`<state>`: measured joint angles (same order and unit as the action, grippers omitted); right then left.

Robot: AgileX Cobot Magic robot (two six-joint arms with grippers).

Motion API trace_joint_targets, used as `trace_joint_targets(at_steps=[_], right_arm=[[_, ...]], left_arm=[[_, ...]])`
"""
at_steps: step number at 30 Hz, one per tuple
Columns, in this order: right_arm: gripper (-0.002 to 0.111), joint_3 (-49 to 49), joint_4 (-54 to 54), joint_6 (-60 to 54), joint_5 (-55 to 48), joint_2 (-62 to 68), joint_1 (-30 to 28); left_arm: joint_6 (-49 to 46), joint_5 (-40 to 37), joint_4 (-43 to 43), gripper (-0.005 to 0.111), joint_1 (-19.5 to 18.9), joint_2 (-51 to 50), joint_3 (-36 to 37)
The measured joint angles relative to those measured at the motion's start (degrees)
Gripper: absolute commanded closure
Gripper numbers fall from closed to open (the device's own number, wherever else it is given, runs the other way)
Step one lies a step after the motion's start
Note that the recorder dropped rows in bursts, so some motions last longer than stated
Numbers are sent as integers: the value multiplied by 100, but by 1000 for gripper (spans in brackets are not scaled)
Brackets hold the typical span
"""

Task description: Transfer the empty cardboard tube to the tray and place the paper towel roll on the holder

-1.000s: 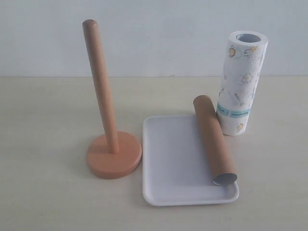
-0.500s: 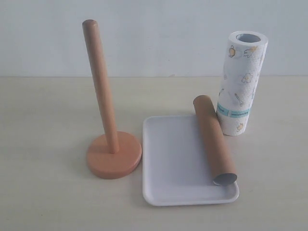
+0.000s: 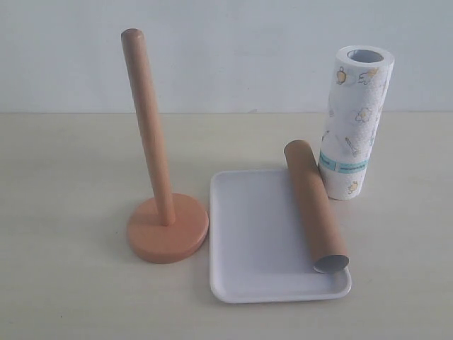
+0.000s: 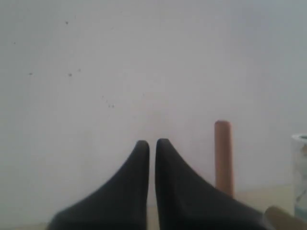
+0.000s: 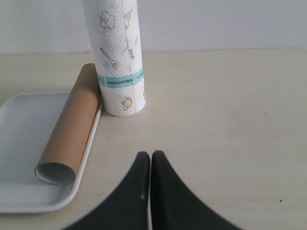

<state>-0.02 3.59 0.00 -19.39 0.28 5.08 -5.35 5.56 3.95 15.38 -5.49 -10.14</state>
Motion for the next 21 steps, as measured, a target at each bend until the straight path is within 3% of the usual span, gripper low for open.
trace_joint_targets(at_steps=[3, 6, 13, 21], right_arm=[[108, 0, 22, 0, 0, 0, 0], [108, 0, 36, 0, 0, 0, 0], [108, 0, 36, 0, 0, 0, 0], [108, 0, 36, 0, 0, 0, 0]], left_arm=[[-1368, -188, 1317, 103, 0, 0, 225], [-1830, -227, 1930, 103, 0, 0, 432], [-1714, -266, 2588, 103, -14, 0, 974], [-1485, -1553, 2655, 103, -798, 385, 995]])
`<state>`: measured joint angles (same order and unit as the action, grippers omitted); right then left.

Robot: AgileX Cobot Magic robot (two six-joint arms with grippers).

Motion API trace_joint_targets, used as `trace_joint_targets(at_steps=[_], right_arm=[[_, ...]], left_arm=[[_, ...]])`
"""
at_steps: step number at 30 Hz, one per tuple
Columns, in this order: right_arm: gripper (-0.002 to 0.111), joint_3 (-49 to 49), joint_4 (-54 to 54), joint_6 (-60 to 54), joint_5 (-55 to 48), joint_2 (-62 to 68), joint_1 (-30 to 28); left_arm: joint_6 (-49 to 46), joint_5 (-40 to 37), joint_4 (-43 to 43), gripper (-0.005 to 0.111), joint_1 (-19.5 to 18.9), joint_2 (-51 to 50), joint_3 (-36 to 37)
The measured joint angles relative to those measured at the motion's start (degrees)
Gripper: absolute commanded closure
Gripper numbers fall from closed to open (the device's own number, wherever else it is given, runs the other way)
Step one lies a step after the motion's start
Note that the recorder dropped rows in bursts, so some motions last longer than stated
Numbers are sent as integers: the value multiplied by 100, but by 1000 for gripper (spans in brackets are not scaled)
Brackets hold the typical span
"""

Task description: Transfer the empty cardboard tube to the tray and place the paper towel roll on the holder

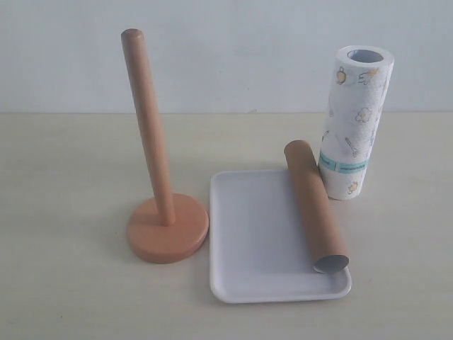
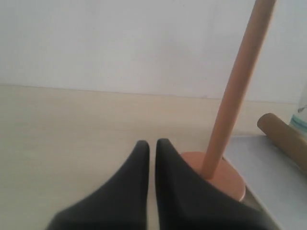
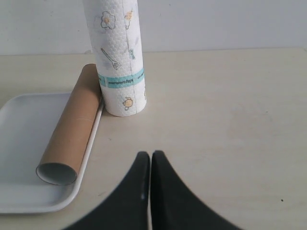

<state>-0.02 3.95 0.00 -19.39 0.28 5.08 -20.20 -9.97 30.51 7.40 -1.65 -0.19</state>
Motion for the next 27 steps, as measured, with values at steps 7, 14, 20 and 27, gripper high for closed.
trace_joint_targets(at_steps=[7, 14, 20, 27], right_arm=[[108, 8, 0, 0, 11, 0, 0], [108, 8, 0, 0, 11, 0, 0], [108, 8, 0, 0, 11, 0, 0], [108, 8, 0, 0, 21, 0, 0]], left_arm=[[-20, -492, 0, 103, -502, 148, 0], [171, -503, 272, 103, -538, 148, 0], [1463, -503, 931, 103, -538, 148, 0], [2327, -503, -1373, 103, -538, 148, 0]])
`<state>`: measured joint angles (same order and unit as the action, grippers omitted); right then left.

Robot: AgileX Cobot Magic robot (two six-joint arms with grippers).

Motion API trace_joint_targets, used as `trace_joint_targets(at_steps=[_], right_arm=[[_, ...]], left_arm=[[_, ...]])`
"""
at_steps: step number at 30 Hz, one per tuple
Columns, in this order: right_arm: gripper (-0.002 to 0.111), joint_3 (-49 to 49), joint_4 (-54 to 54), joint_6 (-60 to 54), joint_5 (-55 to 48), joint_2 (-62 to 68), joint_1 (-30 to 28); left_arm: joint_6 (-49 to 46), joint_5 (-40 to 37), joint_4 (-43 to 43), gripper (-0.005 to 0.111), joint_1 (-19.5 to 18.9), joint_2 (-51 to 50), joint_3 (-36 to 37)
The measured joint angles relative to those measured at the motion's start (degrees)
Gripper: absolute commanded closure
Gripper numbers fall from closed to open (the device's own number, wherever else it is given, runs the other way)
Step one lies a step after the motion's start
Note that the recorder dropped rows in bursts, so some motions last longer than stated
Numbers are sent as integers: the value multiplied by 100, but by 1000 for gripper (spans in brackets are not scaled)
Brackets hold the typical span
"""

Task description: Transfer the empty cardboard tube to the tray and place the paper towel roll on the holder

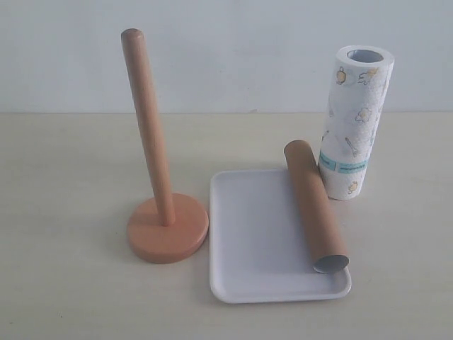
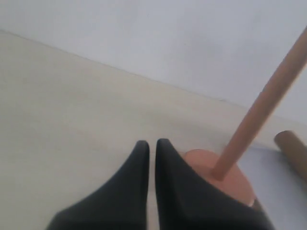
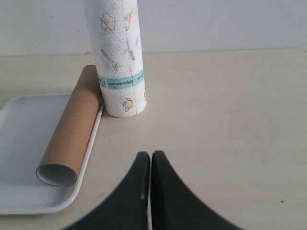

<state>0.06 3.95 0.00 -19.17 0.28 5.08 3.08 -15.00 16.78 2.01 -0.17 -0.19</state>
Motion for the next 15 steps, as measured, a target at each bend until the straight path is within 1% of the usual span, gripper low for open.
trace_joint_targets(at_steps=[1, 2, 4, 9, 11, 15], right_arm=[[108, 0, 0, 0, 0, 0, 0], [108, 0, 0, 0, 0, 0, 0], [108, 0, 0, 0, 0, 0, 0], [108, 0, 0, 0, 0, 0, 0], [108, 0, 0, 0, 0, 0, 0], [108, 0, 0, 0, 0, 0, 0]], left_arm=[[32, 0, -267, 103, 0, 0, 0], [54, 0, -810, 103, 0, 0, 0], [70, 0, -1265, 103, 0, 0, 0], [51, -176, -1449, 103, 0, 0, 0], [-245, -176, -1464, 103, 0, 0, 0], [-354, -176, -1464, 103, 0, 0, 0]])
